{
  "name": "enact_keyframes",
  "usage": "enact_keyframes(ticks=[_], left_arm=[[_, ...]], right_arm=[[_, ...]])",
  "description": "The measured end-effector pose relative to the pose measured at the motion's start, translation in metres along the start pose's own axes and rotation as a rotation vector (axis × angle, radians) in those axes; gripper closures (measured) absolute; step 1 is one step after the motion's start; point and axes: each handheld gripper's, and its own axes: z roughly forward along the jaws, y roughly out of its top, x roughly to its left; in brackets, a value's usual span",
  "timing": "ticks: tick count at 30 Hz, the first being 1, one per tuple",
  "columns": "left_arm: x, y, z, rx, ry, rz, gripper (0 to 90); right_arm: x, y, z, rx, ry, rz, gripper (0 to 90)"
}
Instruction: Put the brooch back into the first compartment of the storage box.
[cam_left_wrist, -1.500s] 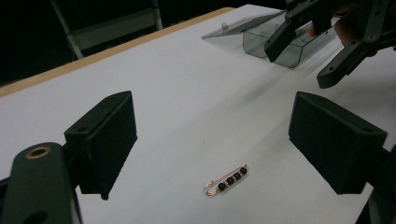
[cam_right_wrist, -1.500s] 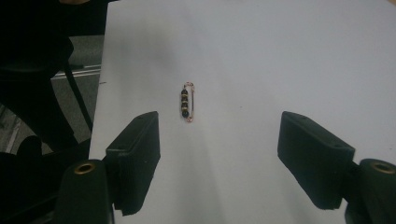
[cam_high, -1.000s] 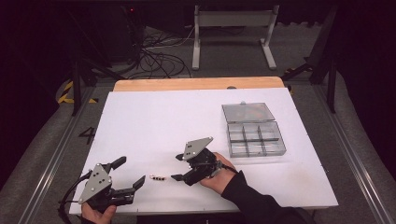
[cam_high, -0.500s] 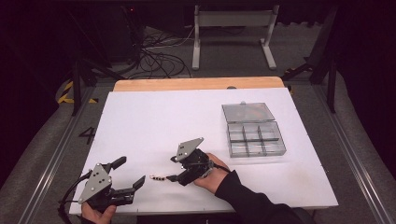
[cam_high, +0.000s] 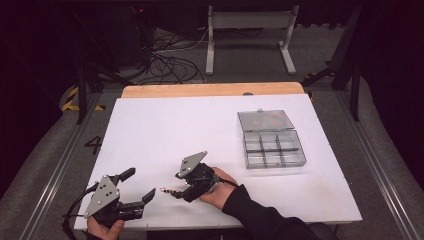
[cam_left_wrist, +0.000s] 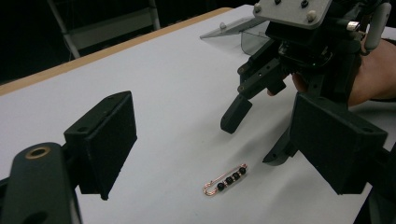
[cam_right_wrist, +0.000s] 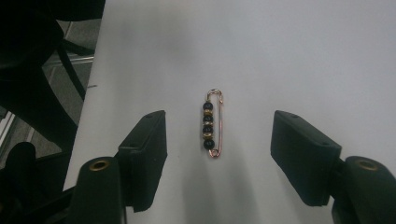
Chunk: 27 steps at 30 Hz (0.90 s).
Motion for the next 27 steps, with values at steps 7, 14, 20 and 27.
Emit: enact_keyframes(ticks=[7,14,20,27], left_arm=[[0.000,0.000,0.001,0.009,-0.005,-0.001,16.2],[0.000,0.000,0.001,0.010,-0.007,-0.006,16.2],[0.000,-0.001,0.001,0.008,-0.007,-0.002,16.2],[0.000,-0.001,0.002,0.009,-0.009,-0.002,16.0]], right_arm=[[0.000,-0.001,0.010,0.000,0.012,0.014,40.7],[0.001,-0.001,0.019,0.005,0.015,0.004,43.2],[0.001,-0.001,0.022,0.015,0.011,-0.009,45.7],[0.001,-0.002,0.025,0.023,0.004,-0.035,54.6]])
